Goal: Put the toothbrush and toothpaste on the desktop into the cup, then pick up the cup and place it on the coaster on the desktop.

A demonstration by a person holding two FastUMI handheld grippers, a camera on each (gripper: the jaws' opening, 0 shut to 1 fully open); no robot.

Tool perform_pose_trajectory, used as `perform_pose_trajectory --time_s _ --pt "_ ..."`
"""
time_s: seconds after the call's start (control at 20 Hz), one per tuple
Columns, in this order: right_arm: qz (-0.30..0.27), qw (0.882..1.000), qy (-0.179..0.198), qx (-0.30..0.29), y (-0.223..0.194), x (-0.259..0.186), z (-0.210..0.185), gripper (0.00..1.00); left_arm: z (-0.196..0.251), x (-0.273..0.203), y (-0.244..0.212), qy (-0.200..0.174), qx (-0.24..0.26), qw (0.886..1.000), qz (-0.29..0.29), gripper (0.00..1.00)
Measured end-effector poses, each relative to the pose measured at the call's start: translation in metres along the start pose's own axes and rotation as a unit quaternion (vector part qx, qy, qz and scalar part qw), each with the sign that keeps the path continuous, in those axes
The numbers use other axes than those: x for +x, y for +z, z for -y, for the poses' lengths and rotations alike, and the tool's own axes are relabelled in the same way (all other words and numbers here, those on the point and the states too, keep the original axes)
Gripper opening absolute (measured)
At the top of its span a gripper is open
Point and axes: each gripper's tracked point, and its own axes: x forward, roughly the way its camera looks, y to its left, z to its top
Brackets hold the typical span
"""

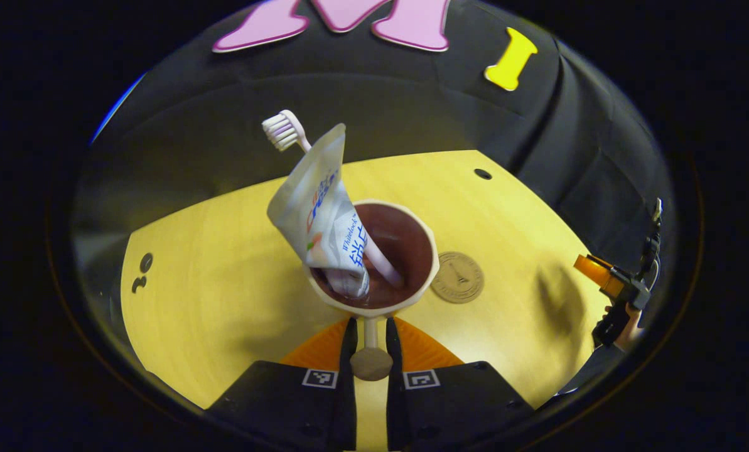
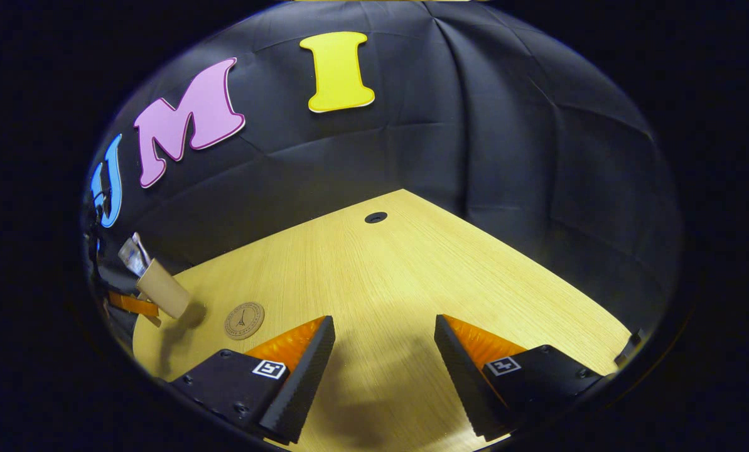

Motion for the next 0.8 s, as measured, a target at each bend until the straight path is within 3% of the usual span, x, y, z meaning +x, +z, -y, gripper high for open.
perform_pose_trajectory --time_s 0.1,0.15,0.2,0.45,0.55,0.6,0.65,0.8 --pt "0.007 1.0 0.005 0.0 0.0 0.0 -0.003 0.98 0.02 0.009 0.008 -0.012 0.013 1.0 -0.006 0.23" --pt "0.01 1.0 0.004 -0.009 0.0 0.001 -0.002 0.98 0.033 0.016 0.013 -0.019 0.018 1.0 -0.007 0.28" --pt "0.01 1.0 0.005 -0.014 -0.001 0.002 -0.002 0.98 0.044 0.022 0.016 -0.027 0.022 0.999 -0.01 0.23" --pt "0.018 1.0 0.014 -0.014 0.003 0.006 -0.006 0.98 0.087 0.046 0.014 -0.048 0.054 0.997 -0.029 0.23" --pt "0.019 1.0 0.017 -0.012 0.003 0.005 -0.006 0.98 0.097 0.055 0.01 -0.049 0.059 0.996 -0.039 0.23" --pt "0.02 1.0 0.017 -0.012 0.004 0.005 -0.006 0.98 0.099 0.06 0.007 -0.047 0.063 0.996 -0.044 0.19" --pt "0.023 0.999 0.018 -0.013 0.005 0.004 -0.005 0.98 0.1 0.064 0.004 -0.044 0.066 0.996 -0.049 0.23" --pt "0.022 0.999 0.027 -0.018 0.004 0.001 -0.006 0.98 0.097 0.067 0.001 -0.031 0.07 0.995 -0.059 0.23"
